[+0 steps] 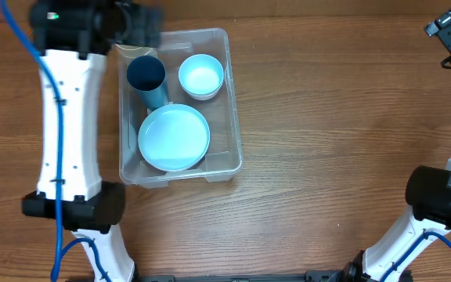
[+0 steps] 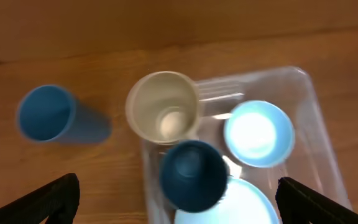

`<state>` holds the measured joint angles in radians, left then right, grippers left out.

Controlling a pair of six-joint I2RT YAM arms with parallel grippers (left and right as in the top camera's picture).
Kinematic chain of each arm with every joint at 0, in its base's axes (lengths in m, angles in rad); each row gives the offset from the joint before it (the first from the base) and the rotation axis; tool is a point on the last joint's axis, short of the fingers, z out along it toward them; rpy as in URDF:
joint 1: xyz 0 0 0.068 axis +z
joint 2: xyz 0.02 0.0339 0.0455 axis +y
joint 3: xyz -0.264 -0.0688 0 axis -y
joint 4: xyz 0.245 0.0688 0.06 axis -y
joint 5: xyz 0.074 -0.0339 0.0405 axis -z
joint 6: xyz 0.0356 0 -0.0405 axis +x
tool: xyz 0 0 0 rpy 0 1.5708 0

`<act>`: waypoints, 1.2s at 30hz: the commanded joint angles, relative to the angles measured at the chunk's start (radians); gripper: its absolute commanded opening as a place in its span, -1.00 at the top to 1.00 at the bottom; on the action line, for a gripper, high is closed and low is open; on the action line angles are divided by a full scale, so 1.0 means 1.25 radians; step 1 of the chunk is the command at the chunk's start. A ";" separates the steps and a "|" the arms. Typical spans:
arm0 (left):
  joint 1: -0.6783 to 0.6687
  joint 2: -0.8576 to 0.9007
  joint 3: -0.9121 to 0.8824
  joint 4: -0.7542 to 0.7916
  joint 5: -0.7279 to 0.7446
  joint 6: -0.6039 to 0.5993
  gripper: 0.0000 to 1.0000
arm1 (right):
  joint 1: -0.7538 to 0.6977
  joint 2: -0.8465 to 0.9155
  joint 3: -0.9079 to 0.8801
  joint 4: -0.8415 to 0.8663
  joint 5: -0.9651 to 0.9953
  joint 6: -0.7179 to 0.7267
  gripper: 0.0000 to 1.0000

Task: Pack container
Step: 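Release the blue cup and move the left gripper to the second blue cup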

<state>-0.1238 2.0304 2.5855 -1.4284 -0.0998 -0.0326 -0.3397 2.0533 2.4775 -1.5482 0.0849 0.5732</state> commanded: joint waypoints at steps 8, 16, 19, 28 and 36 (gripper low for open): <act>0.240 0.034 0.015 0.117 -0.009 -0.038 -1.00 | 0.002 -0.009 0.007 0.001 0.006 0.003 -1.00; 0.262 0.252 0.015 0.204 0.001 0.054 -1.00 | 0.002 -0.009 0.007 0.001 0.006 0.003 -1.00; 0.262 0.316 0.016 0.221 0.040 0.094 -1.00 | 0.002 -0.009 0.007 0.001 0.006 0.003 -1.00; 0.261 0.352 0.016 0.177 0.081 0.058 0.92 | 0.002 -0.009 0.007 0.001 0.006 0.003 -1.00; 0.261 0.341 0.018 0.062 0.080 0.051 0.92 | 0.002 -0.009 0.007 0.001 0.006 0.003 -1.00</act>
<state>0.2001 2.4664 2.6053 -1.2926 -0.0105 0.0547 -0.3393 2.0533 2.4775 -1.5490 0.0849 0.5728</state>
